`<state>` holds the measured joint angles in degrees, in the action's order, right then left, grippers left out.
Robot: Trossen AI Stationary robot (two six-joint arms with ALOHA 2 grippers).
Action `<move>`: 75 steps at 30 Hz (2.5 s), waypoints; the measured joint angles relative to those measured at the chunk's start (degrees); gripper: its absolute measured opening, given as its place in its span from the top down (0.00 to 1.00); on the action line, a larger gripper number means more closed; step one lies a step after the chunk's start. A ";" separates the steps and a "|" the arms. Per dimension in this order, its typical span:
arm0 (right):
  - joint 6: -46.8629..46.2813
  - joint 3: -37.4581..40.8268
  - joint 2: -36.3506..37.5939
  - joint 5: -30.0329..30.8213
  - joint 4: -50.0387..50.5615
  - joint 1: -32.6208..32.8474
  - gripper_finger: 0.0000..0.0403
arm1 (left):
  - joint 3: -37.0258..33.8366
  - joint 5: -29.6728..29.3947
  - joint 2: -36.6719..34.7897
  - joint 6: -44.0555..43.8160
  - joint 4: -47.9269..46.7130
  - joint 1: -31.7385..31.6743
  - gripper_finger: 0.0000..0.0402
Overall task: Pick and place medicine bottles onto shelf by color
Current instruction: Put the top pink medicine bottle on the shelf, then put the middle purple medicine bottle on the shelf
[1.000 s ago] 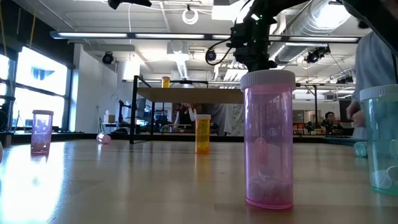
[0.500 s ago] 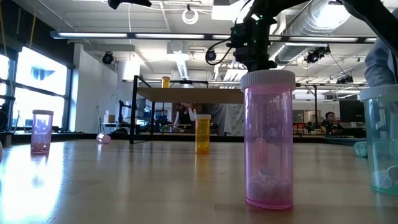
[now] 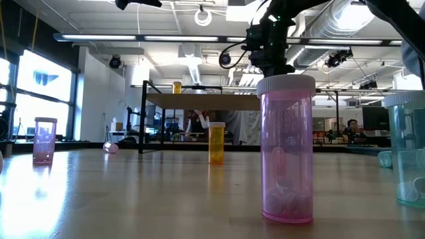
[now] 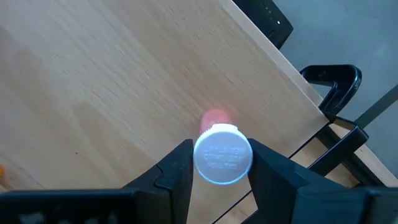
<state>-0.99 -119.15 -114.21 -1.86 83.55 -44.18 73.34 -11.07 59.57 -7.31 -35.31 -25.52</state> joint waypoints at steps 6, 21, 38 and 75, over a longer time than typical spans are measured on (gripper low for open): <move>0.00 -3.21 0.09 0.19 0.52 -0.04 0.66 | 0.00 0.00 0.00 0.02 -0.02 0.00 0.65; -1.70 -15.60 0.11 -0.23 6.47 1.43 0.66 | 0.00 2.01 0.00 0.02 -8.57 0.00 0.64; -10.02 -15.45 3.76 -0.54 6.47 7.07 0.66 | -4.25 17.27 -0.38 -5.31 -24.85 4.67 0.46; -7.70 -15.45 3.76 -0.54 6.47 7.43 0.66 | -30.05 10.42 6.71 -27.69 -17.16 34.64 0.48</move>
<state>-8.70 -134.61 -110.45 -2.39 90.02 -36.75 43.29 -0.65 66.28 -35.00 -52.47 9.13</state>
